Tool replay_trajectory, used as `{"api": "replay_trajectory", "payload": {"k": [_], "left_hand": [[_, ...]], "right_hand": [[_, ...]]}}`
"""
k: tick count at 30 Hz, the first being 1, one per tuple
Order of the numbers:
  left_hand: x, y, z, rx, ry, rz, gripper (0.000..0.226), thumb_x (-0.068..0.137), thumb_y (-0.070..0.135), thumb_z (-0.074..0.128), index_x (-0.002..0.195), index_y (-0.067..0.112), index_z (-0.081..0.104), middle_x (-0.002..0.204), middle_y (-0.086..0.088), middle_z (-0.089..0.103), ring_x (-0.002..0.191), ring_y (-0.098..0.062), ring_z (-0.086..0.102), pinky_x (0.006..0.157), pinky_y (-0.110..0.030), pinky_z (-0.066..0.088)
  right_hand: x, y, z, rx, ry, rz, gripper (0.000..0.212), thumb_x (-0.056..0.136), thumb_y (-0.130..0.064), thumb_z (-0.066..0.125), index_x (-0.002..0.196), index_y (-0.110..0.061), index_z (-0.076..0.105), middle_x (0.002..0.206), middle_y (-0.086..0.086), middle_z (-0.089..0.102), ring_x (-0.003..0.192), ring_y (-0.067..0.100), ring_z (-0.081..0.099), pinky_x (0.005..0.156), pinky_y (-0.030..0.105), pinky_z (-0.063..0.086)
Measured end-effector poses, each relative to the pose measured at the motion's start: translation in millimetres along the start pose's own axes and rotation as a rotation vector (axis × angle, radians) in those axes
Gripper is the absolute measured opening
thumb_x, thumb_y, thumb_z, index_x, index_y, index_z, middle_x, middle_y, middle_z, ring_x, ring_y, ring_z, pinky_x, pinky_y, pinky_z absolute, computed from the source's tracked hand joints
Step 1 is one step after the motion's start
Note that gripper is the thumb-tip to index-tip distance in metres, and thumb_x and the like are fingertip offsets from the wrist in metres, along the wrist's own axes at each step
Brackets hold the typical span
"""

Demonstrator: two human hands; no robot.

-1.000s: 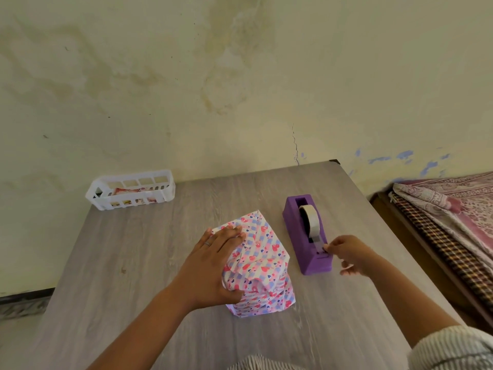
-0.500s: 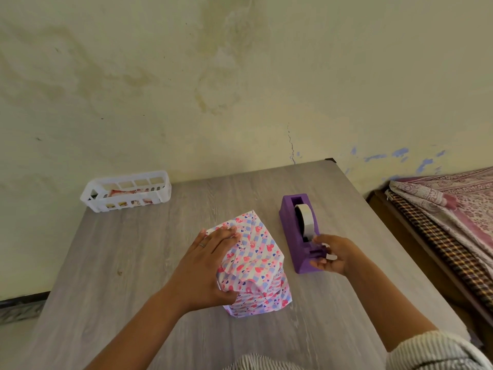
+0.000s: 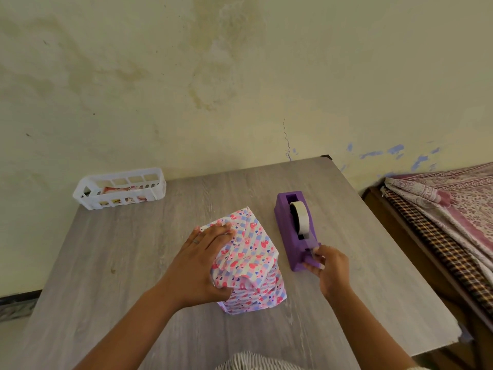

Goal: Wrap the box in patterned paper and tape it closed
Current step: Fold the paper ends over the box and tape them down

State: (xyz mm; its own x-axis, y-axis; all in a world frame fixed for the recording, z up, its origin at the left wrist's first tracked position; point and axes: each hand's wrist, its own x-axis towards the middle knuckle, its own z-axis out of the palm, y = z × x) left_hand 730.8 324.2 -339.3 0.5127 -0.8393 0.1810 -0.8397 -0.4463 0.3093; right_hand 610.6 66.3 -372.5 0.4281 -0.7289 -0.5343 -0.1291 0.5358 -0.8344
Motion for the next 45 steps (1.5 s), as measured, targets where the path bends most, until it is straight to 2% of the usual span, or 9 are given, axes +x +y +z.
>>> {"api": "replay_trajectory", "payload": {"k": [8, 15, 25, 31, 33, 36, 38, 40, 45], "left_hand": [[-0.1, 1.1, 0.1, -0.007, -0.001, -0.006, 0.102, 0.062, 0.076, 0.058, 0.144, 0.028, 0.023, 0.153, 0.01, 0.024, 0.142, -0.008, 0.017, 0.118, -0.036, 0.009], [-0.1, 2.8, -1.3, -0.016, 0.012, 0.007, 0.102, 0.061, 0.076, 0.06, 0.143, 0.025, 0.029, 0.151, 0.007, 0.029, 0.141, -0.008, 0.019, 0.116, -0.033, 0.006], [-0.1, 2.8, 1.0, -0.016, 0.019, -0.004, 0.103, 0.061, 0.076, 0.061, 0.145, 0.027, 0.026, 0.154, 0.01, 0.023, 0.142, -0.006, 0.015, 0.116, -0.031, 0.003], [-7.5, 9.5, 6.0, 0.007, 0.099, -0.061, 0.098, 0.064, 0.087, 0.045, 0.144, 0.035, 0.023, 0.154, 0.007, 0.021, 0.145, -0.021, 0.004, 0.115, -0.044, 0.003], [-10.1, 12.6, 5.4, -0.016, 0.127, -0.087, 0.098, 0.063, 0.088, 0.044, 0.143, 0.036, 0.022, 0.152, 0.001, 0.019, 0.144, -0.021, 0.008, 0.114, -0.054, 0.011], [-11.2, 16.7, 2.5, -0.089, 0.182, -0.102, 0.108, 0.06, 0.083, 0.056, 0.144, 0.028, 0.014, 0.149, 0.0, 0.018, 0.141, -0.015, 0.015, 0.109, -0.056, 0.028], [-10.4, 18.1, 2.1, -0.144, 0.218, -0.111, 0.116, 0.059, 0.081, 0.059, 0.145, 0.028, 0.002, 0.151, 0.004, 0.009, 0.141, -0.012, 0.012, 0.111, -0.049, 0.027], [-9.0, 18.3, 2.1, -0.182, 0.223, -0.133, 0.125, 0.057, 0.079, 0.064, 0.145, 0.029, -0.009, 0.154, 0.008, -0.004, 0.143, -0.012, 0.007, 0.112, -0.041, 0.025], [-7.6, 16.9, 0.7, -0.246, 0.214, -0.13, 0.134, 0.056, 0.066, 0.076, 0.144, 0.03, -0.019, 0.155, 0.008, -0.016, 0.145, -0.013, 0.0, 0.112, -0.041, 0.029]], "right_hand": [[10.9, 14.7, -10.1, 0.02, -0.037, 0.004, 0.013, 0.087, 0.005, 0.054, 0.1, 0.005, 0.056, 0.085, 0.009, 0.054, 0.08, 0.023, 0.057, 0.084, 0.049, 0.052], [15.3, 28.9, -11.8, -0.045, -0.007, -0.021, 0.009, 0.09, 0.003, 0.053, 0.081, 0.002, 0.055, 0.085, 0.014, 0.062, 0.082, 0.023, 0.061, 0.078, 0.042, 0.054], [21.6, 52.7, -23.5, -0.545, 0.171, -0.292, 0.011, 0.082, -0.004, 0.065, 0.072, -0.003, 0.06, 0.091, 0.012, 0.057, 0.077, 0.026, 0.056, 0.069, 0.042, 0.051], [-4.8, 37.6, -26.1, -0.687, 0.082, -0.519, 0.012, 0.09, -0.007, 0.06, 0.082, -0.017, 0.06, 0.077, -0.002, 0.063, 0.073, 0.019, 0.06, 0.07, 0.042, 0.055], [-15.4, 15.6, -17.4, -0.698, 0.065, -0.58, 0.012, 0.09, -0.007, 0.059, 0.089, -0.018, 0.06, 0.08, 0.0, 0.062, 0.075, 0.018, 0.059, 0.067, 0.034, 0.052], [-34.9, -17.3, 2.5, -0.778, -0.073, -0.634, 0.035, 0.089, -0.007, 0.061, 0.121, -0.02, 0.054, 0.077, 0.0, 0.062, 0.071, 0.007, 0.057, 0.061, 0.014, 0.041], [-51.5, -37.6, 20.3, -0.829, -0.227, -0.638, 0.06, 0.087, -0.008, 0.065, 0.139, -0.021, 0.037, 0.076, 0.0, 0.064, 0.067, 0.008, 0.059, 0.061, 0.013, 0.041], [-70.3, -56.6, 43.5, -0.81, -0.373, -0.621, 0.047, 0.086, -0.008, 0.066, 0.128, -0.013, 0.046, 0.083, -0.001, 0.066, 0.065, 0.004, 0.06, 0.062, 0.012, 0.042], [-97.4, -64.9, 110.9, -0.889, -0.753, -0.565, 0.063, 0.088, -0.011, 0.065, 0.142, -0.014, 0.034, 0.076, 0.005, 0.071, 0.062, 0.006, 0.061, 0.061, 0.016, 0.05]]}}
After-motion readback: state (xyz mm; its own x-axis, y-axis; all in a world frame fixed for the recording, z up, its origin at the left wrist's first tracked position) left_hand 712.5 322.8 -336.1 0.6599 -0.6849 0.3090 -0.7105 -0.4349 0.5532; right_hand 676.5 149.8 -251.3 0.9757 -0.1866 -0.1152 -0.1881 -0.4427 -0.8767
